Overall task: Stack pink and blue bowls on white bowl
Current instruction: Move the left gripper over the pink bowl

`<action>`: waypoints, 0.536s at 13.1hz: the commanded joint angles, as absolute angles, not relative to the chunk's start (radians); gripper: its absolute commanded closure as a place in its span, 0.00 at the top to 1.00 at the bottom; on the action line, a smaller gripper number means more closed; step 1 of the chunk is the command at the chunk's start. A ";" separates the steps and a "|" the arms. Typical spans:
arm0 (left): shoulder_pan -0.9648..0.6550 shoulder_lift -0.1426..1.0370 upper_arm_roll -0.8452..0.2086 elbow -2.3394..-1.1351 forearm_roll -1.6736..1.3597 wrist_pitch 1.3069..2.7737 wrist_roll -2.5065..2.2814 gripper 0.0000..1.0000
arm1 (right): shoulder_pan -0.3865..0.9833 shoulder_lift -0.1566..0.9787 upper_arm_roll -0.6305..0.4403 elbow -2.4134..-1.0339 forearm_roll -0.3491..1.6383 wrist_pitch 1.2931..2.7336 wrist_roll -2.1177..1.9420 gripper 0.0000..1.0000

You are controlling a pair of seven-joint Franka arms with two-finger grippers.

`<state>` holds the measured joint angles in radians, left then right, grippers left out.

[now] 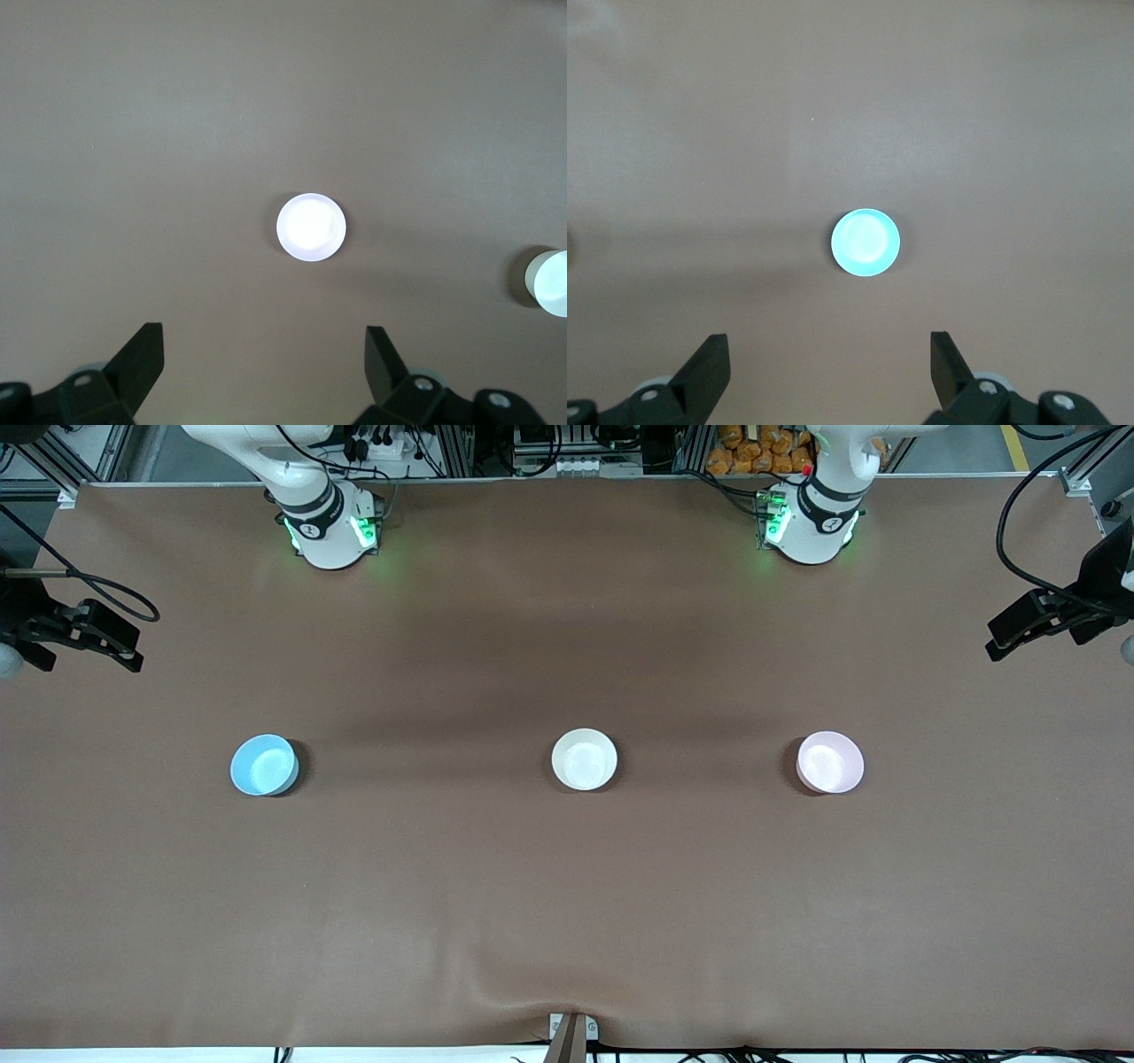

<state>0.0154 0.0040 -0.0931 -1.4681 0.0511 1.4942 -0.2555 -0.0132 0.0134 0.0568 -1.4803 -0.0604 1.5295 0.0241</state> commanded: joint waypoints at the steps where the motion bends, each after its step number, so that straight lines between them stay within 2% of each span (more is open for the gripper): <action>1: 0.008 -0.002 -0.087 -1.466 0.026 1.459 -0.223 1.00 | -0.038 0.026 0.061 -1.457 0.019 1.525 0.003 1.00; 7: 0.006 0.011 -0.089 -1.489 0.015 1.445 -0.212 1.00 | -0.041 0.029 0.061 -1.457 0.014 1.520 0.003 1.00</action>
<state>0.0095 0.0081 -0.0935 -1.4754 0.0408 1.4610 -0.2338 -0.0221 0.0138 0.0531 -1.4803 0.0043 1.5297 0.0188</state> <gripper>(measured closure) 0.000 0.000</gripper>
